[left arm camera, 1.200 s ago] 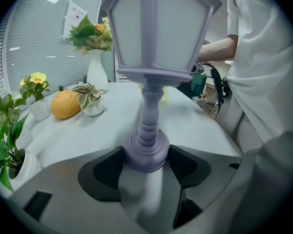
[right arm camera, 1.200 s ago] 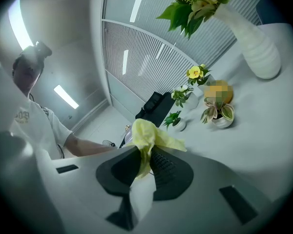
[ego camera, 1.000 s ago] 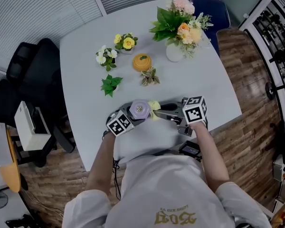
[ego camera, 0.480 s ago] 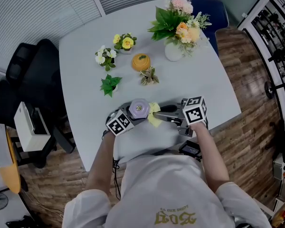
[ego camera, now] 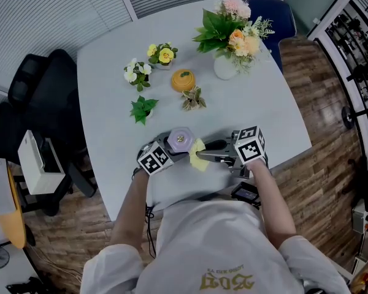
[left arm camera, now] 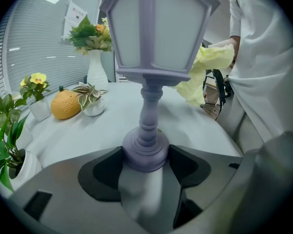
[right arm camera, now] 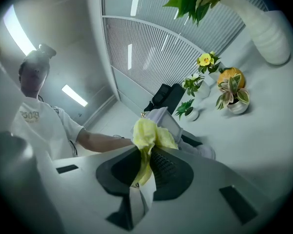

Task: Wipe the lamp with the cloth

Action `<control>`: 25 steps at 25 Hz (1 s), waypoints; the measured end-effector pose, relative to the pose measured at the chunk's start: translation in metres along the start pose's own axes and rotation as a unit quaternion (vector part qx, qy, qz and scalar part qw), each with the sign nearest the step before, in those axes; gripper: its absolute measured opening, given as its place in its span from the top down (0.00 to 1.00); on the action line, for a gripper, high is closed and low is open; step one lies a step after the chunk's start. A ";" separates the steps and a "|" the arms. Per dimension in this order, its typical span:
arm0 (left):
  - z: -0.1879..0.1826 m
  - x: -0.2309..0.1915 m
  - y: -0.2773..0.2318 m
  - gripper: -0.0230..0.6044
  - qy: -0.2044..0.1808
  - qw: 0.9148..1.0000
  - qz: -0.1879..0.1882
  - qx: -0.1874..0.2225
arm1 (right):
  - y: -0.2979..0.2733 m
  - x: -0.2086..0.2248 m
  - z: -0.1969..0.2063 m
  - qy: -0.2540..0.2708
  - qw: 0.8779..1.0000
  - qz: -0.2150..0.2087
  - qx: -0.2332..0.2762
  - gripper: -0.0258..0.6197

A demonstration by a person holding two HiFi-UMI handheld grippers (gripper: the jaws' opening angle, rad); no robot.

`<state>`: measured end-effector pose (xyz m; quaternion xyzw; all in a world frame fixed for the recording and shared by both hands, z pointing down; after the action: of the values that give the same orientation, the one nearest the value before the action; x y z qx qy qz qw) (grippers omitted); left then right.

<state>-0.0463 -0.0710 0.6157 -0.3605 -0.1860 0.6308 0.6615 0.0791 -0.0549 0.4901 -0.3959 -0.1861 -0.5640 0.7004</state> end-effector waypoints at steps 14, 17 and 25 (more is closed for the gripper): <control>0.000 -0.001 -0.001 0.48 0.000 1.000 0.000 0.000 | -0.010 0.009 0.005 0.023 0.999 0.025 -0.022 0.86; 0.000 0.000 -0.001 0.48 -0.001 1.000 0.000 0.000 | -0.012 0.011 0.006 0.023 0.999 0.029 -0.025 0.86; 0.000 0.000 0.000 0.48 -0.001 1.000 -0.001 0.001 | -0.017 0.015 0.007 0.027 0.998 0.043 -0.032 0.86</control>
<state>-0.0463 -0.0709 0.6156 -0.3597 -0.1864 0.6306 0.6620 0.0689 -0.0605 0.5110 -0.4100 -0.1316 -0.5495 0.7160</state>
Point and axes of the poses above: the fingertips, and each gripper's own axes: y backward along the fingers, x to its right, z out of its underside, the point moved 5 cm from there along y, backward along the fingers, and after that the axes turned 15 degrees about z, right-handed, at the moved point
